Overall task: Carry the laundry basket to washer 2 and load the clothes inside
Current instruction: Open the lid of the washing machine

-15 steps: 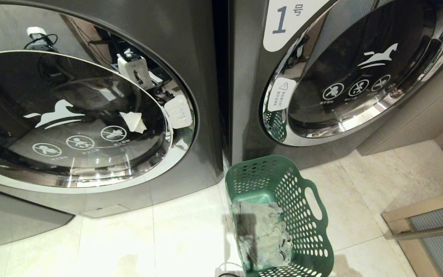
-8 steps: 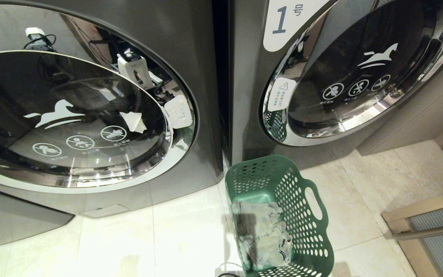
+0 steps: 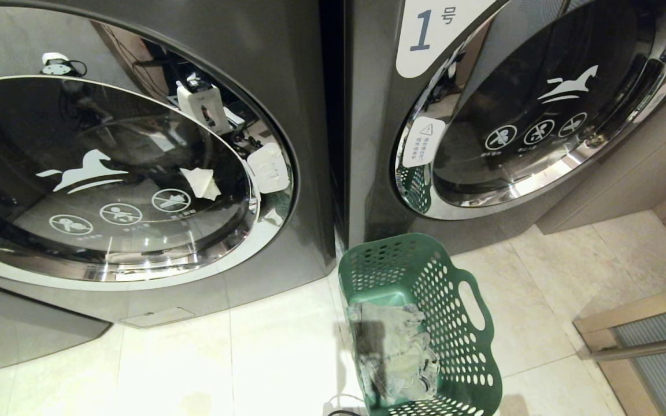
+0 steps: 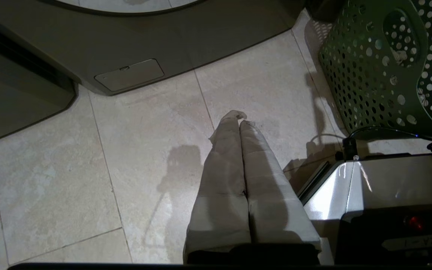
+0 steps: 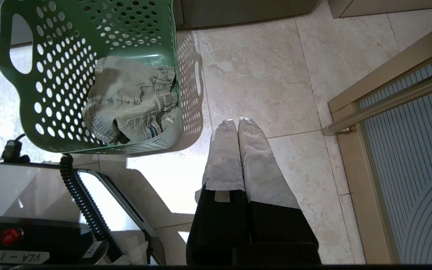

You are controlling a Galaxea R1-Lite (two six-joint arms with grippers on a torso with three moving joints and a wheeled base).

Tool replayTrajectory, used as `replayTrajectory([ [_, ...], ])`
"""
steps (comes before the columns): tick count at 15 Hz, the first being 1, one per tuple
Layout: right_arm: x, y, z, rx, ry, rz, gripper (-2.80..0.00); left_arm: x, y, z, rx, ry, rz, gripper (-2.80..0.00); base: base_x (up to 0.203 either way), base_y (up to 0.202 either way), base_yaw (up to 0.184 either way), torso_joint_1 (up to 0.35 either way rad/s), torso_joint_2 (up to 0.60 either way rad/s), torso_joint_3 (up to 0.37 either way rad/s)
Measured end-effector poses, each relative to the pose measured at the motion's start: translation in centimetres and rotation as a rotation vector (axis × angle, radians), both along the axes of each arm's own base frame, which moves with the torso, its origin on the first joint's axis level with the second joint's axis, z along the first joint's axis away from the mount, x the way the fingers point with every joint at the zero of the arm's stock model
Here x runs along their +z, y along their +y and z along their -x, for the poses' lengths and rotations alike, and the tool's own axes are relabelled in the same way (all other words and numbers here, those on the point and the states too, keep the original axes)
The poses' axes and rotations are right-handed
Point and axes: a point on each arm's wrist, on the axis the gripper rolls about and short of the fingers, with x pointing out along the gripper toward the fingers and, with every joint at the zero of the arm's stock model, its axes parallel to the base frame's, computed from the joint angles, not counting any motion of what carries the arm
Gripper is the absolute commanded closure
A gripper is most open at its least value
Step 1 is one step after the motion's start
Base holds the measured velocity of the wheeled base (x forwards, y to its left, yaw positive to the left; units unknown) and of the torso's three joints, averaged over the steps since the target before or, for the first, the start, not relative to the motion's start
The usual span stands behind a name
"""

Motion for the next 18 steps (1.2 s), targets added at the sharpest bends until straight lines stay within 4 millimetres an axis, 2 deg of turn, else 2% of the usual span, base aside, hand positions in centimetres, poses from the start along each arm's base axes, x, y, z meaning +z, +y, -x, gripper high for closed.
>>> replayTrajectory([
  [5, 0.02, 0.0, 0.02, 0.0, 0.001, -0.004, 0.0, -0.18, 0.04, 0.41, 0.019, -0.052, 0.015, 0.0, 0.0, 0.0, 0.0, 0.0, 0.0, 0.0],
  [18, -0.06, -0.01, -0.04, -0.004, -0.001, -0.004, 0.0, -0.23, 0.07, 0.44, 0.034, -0.057, 0.015, 0.0, 0.0, 0.0, 0.0, 0.0, 0.0, 0.0],
])
